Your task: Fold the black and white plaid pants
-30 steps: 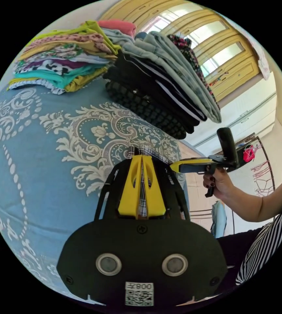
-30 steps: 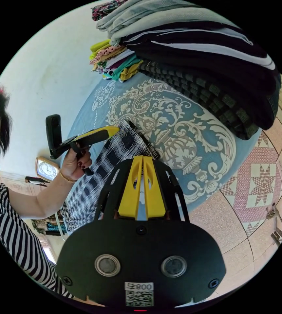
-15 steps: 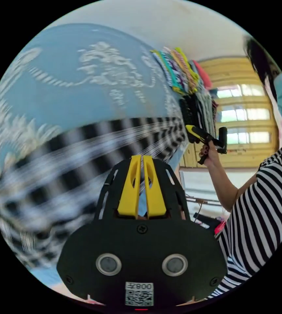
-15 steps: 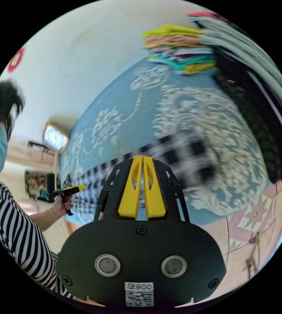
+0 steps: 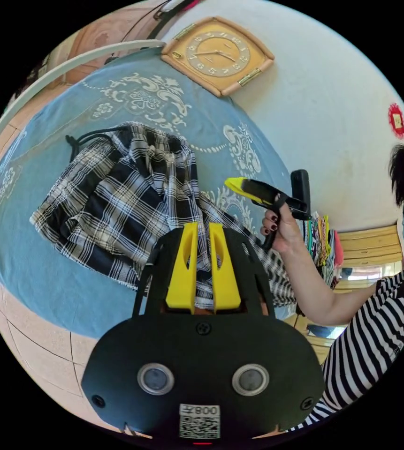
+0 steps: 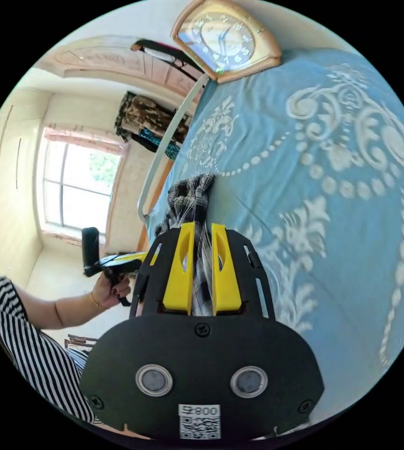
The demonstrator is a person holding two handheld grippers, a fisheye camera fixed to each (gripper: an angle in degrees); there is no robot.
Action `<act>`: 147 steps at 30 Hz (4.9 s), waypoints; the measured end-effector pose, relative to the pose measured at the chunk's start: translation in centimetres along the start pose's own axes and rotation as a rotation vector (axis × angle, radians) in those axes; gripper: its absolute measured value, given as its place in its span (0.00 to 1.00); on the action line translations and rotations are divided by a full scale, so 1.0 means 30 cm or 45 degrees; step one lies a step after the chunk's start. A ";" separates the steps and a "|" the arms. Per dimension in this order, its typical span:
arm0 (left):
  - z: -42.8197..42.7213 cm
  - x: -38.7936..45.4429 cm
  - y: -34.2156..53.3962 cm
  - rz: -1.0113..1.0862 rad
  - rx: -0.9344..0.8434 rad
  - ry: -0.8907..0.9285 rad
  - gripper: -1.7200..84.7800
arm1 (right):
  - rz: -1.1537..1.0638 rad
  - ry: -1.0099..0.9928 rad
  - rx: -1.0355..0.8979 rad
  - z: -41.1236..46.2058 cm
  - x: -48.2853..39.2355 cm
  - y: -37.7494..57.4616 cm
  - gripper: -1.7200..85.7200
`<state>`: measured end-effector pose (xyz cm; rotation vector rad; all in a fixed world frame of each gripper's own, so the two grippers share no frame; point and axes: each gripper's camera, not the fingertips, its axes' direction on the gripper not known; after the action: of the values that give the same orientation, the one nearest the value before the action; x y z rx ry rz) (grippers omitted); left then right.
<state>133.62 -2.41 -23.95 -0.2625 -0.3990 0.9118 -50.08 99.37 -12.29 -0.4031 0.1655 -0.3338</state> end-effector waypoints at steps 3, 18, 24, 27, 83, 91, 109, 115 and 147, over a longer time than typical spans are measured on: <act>-0.044 -0.058 0.009 -0.018 0.097 0.032 0.09 | -0.004 0.012 -0.139 0.160 0.033 -0.088 0.11; -0.100 -0.108 -0.199 0.235 0.035 -0.296 0.04 | -0.118 0.180 -0.102 0.362 0.142 -0.098 0.04; -0.420 -0.257 -0.005 0.061 0.367 0.028 0.03 | -0.322 -0.006 0.001 0.354 0.049 -0.051 0.03; -0.551 -0.355 0.127 -0.058 0.460 0.023 0.03 | -0.405 -0.064 -0.055 0.426 0.005 -0.028 0.02; -0.662 -0.413 0.164 0.023 0.303 -0.320 0.08 | -0.045 0.301 -0.094 0.224 0.494 0.064 0.07; -0.204 0.000 -0.048 0.829 -0.271 -0.312 0.12 | -0.038 0.558 -0.153 0.156 0.493 0.171 0.09; -0.004 0.309 -0.121 1.162 -0.527 -0.230 0.05 | -0.065 0.529 -0.086 0.030 0.390 0.267 0.08; -0.037 0.318 -0.088 1.113 -0.549 -0.188 0.06 | -0.067 0.419 -0.094 0.016 0.370 0.313 0.07; -0.140 0.529 -0.035 1.361 -0.559 -0.180 0.02 | -0.183 0.225 -0.094 -0.196 0.356 0.264 0.10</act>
<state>144.91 9.54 -23.78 -0.8648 -0.5997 1.8947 -39.17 100.39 -21.85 -0.4594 0.3230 -0.5061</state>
